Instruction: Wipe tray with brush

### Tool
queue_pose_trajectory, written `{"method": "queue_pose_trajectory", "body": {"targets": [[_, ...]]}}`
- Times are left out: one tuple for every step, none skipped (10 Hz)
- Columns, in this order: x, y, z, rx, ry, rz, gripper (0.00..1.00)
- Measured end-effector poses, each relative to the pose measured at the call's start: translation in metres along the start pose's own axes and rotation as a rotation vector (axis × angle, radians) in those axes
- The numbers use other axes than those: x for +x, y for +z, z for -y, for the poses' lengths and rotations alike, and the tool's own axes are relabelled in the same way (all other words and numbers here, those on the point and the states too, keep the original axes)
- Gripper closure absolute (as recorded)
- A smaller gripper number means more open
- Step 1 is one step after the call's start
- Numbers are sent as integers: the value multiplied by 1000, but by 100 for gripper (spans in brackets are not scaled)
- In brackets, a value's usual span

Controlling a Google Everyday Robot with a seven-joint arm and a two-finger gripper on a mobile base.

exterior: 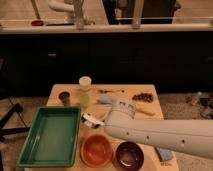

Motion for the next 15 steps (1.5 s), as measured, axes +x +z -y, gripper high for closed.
{"method": "queue_pose_trajectory", "body": {"targets": [[1,0,0,0,1,0,100],[0,0,0,0,0,0,100],[-2,0,1,8,-10,7,100],[-12,-2,5,22,-29,17,100],[-22,-4,7,30,-48,24,100],[-43,-7,10,44,-87,37,100],[-56,-9,11,50,-115,45,100],[-68,-11,13,57,-145,52,100],[-77,-11,16,61,-169,57,100],[-93,-10,15,59,-206,64,100],[-101,-7,14,58,-228,64,100],[-110,-3,13,53,-254,59,100],[-118,3,12,47,-283,46,100],[-128,11,7,38,-314,37,100],[-133,16,4,33,-334,29,100]]}}
